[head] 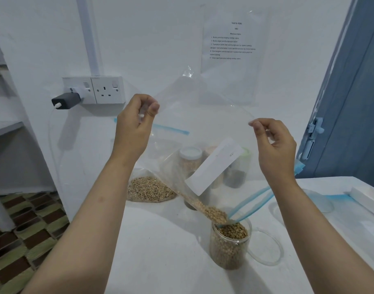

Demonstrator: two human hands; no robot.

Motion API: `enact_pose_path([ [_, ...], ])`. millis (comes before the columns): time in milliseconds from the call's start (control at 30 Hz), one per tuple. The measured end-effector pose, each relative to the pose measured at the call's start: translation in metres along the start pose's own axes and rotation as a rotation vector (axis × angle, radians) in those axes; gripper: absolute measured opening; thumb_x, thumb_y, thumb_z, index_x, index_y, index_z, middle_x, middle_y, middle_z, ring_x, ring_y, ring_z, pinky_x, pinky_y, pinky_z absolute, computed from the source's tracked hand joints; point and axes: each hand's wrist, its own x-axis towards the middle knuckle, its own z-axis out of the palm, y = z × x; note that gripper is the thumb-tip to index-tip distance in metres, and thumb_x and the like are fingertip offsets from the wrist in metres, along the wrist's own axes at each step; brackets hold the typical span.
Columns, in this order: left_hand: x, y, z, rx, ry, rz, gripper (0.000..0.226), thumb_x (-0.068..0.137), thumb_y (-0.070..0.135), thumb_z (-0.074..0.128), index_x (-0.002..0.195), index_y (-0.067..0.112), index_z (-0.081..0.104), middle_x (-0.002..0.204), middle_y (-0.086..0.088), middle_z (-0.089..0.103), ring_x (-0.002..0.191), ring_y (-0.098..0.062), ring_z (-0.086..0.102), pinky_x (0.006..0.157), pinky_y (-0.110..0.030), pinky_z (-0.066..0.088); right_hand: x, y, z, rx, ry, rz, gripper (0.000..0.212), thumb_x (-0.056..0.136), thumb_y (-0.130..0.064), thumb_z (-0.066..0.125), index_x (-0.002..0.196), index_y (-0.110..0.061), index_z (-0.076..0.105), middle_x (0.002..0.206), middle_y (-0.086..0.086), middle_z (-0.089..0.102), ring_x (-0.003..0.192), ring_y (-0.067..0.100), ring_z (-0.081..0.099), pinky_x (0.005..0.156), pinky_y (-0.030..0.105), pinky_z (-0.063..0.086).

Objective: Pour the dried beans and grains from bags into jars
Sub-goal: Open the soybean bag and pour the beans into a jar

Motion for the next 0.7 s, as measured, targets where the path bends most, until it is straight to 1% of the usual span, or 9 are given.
enact_pose_path([
  [100,-0.001,-0.003,-0.001,0.038,-0.008,-0.02,0.009,0.101,0.034,0.052,0.093,0.036,0.054,0.09,0.018,0.062,0.085,0.001,0.056,0.075,-0.016,0.044,-0.001,-0.001,-0.001,-0.001,-0.011,-0.005,0.014,0.101,-0.027,0.056,0.097,-0.024,0.069,0.098,-0.002,0.067,0.092,0.011,0.058,0.08,0.01,0.041],
  [167,-0.002,-0.005,-0.002,0.065,-0.031,-0.029,0.01,0.102,0.035,0.05,0.096,0.029,0.056,0.091,0.017,0.062,0.086,0.003,0.056,0.074,-0.009,0.041,-0.002,-0.002,-0.001,-0.002,-0.016,-0.007,0.014,0.101,-0.028,0.055,0.098,-0.024,0.069,0.099,-0.002,0.067,0.093,0.012,0.059,0.08,0.01,0.041],
  [233,-0.004,-0.005,-0.002,0.048,-0.056,-0.054,0.017,0.102,0.036,0.048,0.101,0.022,0.057,0.095,0.01,0.063,0.086,0.007,0.056,0.074,-0.006,0.039,-0.004,-0.002,-0.001,0.003,-0.018,-0.006,0.014,0.101,-0.027,0.055,0.098,-0.024,0.069,0.099,-0.002,0.067,0.093,0.013,0.059,0.08,0.011,0.041],
  [300,-0.007,-0.005,-0.002,0.027,-0.086,-0.076,0.018,0.103,0.036,0.046,0.102,0.021,0.055,0.101,0.003,0.062,0.086,0.007,0.057,0.074,-0.005,0.039,-0.006,-0.002,-0.001,0.007,-0.021,-0.007,0.014,0.101,-0.027,0.055,0.098,-0.023,0.069,0.099,-0.001,0.068,0.093,0.014,0.059,0.081,0.013,0.042],
  [367,-0.012,-0.008,-0.005,0.001,-0.137,-0.097,0.013,0.1,0.037,0.053,0.106,0.025,0.052,0.107,0.009,0.057,0.094,0.001,0.055,0.081,-0.013,0.041,-0.008,-0.004,0.0,0.01,-0.027,-0.012,0.015,0.101,-0.027,0.055,0.098,-0.022,0.069,0.099,-0.001,0.068,0.094,0.014,0.059,0.081,0.015,0.043],
  [433,-0.017,-0.011,-0.009,-0.01,-0.219,-0.121,0.028,0.089,0.03,0.062,0.113,0.032,0.048,0.109,0.019,0.048,0.097,0.001,0.05,0.088,-0.02,0.043,-0.009,-0.006,0.001,0.01,-0.03,-0.031,0.015,0.101,-0.026,0.055,0.097,-0.023,0.069,0.098,-0.001,0.068,0.093,0.015,0.06,0.082,0.019,0.045],
  [533,-0.02,-0.012,-0.016,0.087,-0.312,-0.117,0.056,0.079,0.013,0.062,0.125,0.033,0.038,0.109,0.022,0.042,0.093,0.004,0.046,0.086,-0.014,0.042,-0.011,-0.006,0.001,0.006,-0.035,-0.062,0.014,0.101,-0.025,0.055,0.097,-0.025,0.068,0.097,-0.002,0.067,0.091,0.016,0.06,0.081,0.025,0.046],
  [600,-0.02,-0.014,-0.019,0.142,-0.31,-0.113,0.061,0.083,0.003,0.063,0.13,0.031,0.037,0.113,0.021,0.044,0.095,0.002,0.047,0.084,-0.012,0.043,-0.011,-0.006,-0.001,0.003,-0.034,-0.061,0.014,0.101,-0.026,0.055,0.097,-0.025,0.067,0.097,-0.002,0.067,0.091,0.015,0.06,0.081,0.024,0.045],
  [700,-0.025,-0.023,-0.022,0.162,-0.23,-0.153,0.054,0.09,0.011,0.066,0.136,0.025,0.041,0.117,0.021,0.056,0.101,0.004,0.052,0.088,-0.006,0.039,-0.012,-0.006,-0.003,0.013,-0.031,-0.053,0.015,0.102,-0.025,0.054,0.097,-0.023,0.068,0.097,-0.002,0.067,0.091,0.014,0.059,0.08,0.019,0.043],
])
